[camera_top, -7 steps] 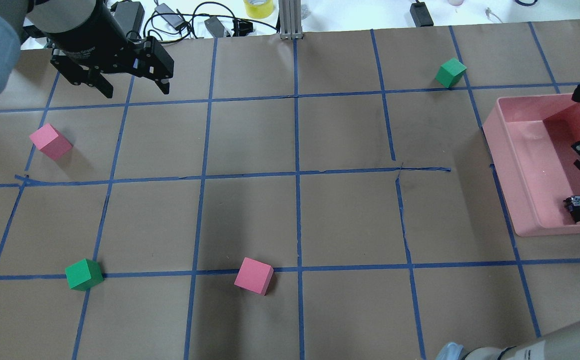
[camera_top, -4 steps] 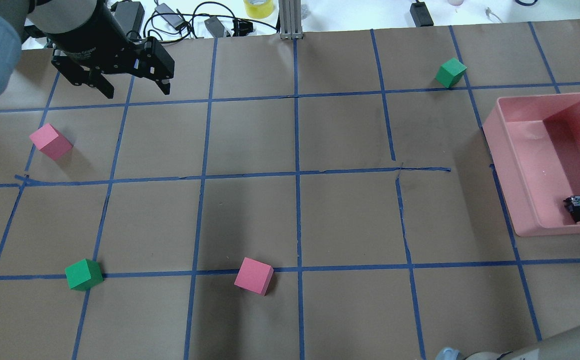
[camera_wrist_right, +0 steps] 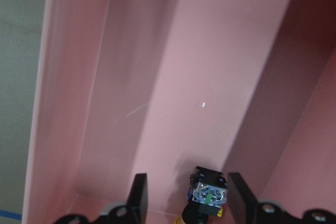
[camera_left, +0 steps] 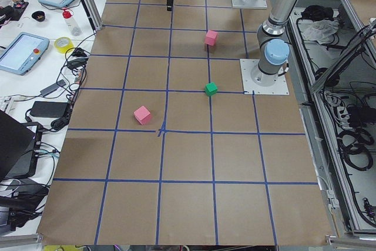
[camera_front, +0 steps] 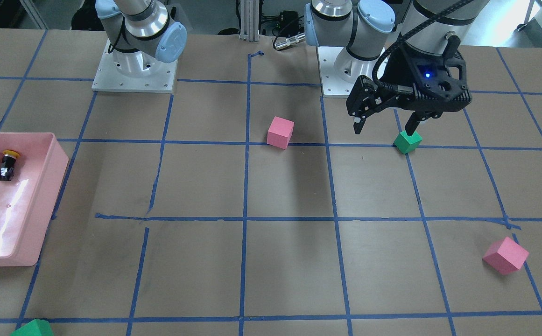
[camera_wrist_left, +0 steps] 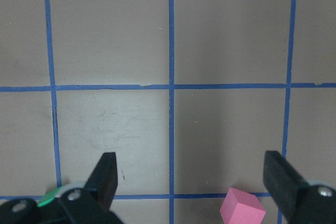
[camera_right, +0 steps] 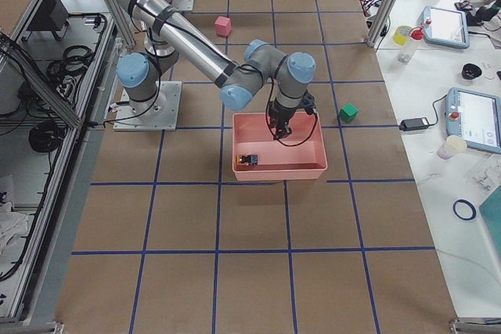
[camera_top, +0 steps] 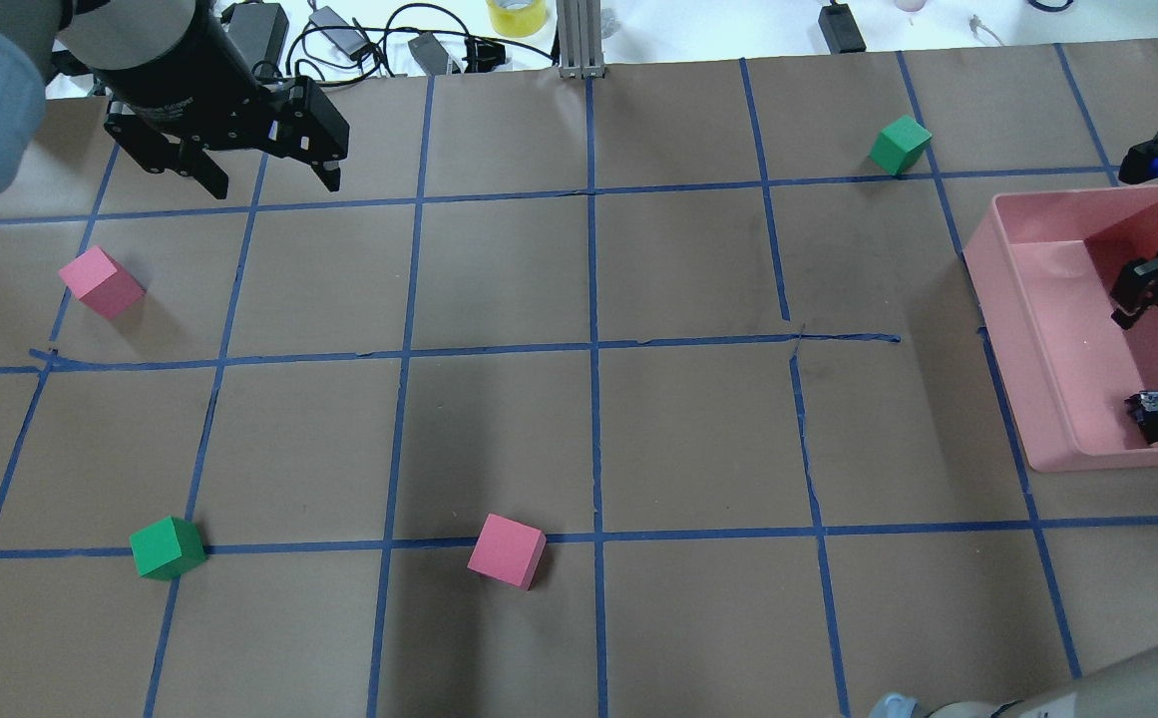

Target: Align button upright

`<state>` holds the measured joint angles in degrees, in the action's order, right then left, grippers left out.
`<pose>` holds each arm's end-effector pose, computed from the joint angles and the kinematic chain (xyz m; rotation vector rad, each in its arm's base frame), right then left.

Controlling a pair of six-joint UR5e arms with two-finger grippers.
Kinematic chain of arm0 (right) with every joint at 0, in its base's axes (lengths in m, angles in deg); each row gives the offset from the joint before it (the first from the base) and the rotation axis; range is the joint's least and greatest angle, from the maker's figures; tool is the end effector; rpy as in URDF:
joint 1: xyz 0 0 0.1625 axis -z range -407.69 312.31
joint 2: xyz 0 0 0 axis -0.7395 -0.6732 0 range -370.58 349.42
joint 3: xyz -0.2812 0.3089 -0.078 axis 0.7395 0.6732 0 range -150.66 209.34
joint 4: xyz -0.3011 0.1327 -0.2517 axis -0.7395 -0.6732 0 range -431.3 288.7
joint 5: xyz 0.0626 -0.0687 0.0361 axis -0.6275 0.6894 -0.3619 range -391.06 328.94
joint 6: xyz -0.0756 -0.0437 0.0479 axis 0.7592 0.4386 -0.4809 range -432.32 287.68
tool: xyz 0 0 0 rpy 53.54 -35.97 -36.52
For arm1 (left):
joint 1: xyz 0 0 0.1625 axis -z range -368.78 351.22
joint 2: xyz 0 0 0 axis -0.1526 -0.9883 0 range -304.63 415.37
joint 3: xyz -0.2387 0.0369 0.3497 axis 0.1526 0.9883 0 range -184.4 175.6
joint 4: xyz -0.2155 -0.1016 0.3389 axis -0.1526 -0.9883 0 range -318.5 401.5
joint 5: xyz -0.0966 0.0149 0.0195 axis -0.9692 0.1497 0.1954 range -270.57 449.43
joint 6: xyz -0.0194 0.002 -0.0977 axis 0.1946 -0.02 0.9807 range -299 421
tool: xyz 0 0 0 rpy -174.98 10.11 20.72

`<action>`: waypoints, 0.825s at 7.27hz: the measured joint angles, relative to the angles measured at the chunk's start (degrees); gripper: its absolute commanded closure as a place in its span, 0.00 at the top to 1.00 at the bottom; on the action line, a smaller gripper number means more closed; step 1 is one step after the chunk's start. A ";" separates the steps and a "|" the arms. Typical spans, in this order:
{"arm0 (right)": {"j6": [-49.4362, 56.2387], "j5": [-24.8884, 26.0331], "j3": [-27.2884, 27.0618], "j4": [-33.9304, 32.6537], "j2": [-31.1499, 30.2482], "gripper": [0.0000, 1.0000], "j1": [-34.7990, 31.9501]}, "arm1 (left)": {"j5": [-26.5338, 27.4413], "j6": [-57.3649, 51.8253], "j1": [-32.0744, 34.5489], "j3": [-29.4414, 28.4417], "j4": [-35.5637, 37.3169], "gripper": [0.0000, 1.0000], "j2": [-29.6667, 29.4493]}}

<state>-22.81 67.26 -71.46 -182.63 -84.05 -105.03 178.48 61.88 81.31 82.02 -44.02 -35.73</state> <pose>-0.2011 -0.5341 0.2814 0.4643 -3.0541 -0.2695 -0.1357 -0.5108 0.5176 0.0201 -3.1181 0.1893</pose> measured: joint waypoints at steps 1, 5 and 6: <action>-0.07 0.13 -1.64 -1.28 0.08 1.00 0.17 | 0.00 0.00 0.00 0.11 0.00 1.00 0.03; -0.53 -0.13 -7.09 -3.13 0.32 1.00 1.51 | 0.01 0.00 0.00 0.32 0.00 1.00 0.04; -0.59 0.08 -8.13 -4.57 0.71 1.00 1.92 | 0.00 0.00 0.00 0.33 0.00 1.00 0.04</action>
<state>-23.40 67.35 -79.58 -187.20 -83.34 -103.11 178.48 61.88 81.31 82.35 -44.02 -35.69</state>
